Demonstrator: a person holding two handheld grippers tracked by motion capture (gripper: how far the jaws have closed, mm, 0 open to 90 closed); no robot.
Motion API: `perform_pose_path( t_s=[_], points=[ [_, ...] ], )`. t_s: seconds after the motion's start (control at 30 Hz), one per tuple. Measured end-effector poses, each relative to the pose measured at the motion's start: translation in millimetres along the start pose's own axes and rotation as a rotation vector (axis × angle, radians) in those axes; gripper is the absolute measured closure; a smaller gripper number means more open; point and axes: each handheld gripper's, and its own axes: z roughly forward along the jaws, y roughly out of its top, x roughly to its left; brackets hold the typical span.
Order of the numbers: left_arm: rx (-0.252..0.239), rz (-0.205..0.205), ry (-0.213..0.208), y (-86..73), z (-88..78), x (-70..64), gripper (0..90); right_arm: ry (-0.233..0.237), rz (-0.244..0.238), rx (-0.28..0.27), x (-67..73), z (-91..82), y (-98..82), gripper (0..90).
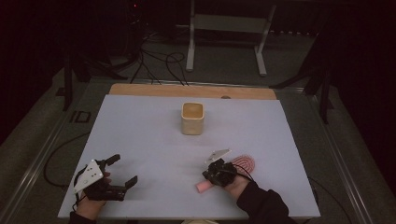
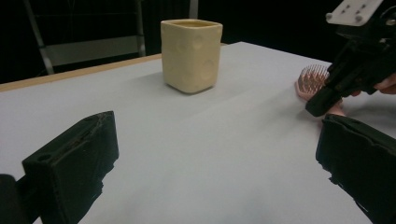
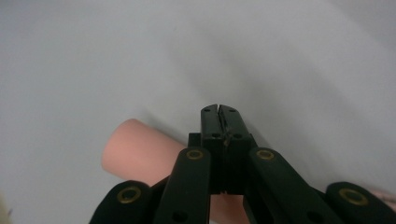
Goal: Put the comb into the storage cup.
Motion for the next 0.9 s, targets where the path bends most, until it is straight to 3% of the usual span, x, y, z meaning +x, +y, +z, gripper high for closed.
perform_pose_path(
  t_s=[0.9],
  points=[
    [0.005,0.001,0.003,0.0,0.5,0.0,0.3,-0.010,-0.043,0.095,4.0,-37.5,-47.3,89.8]
  ],
)
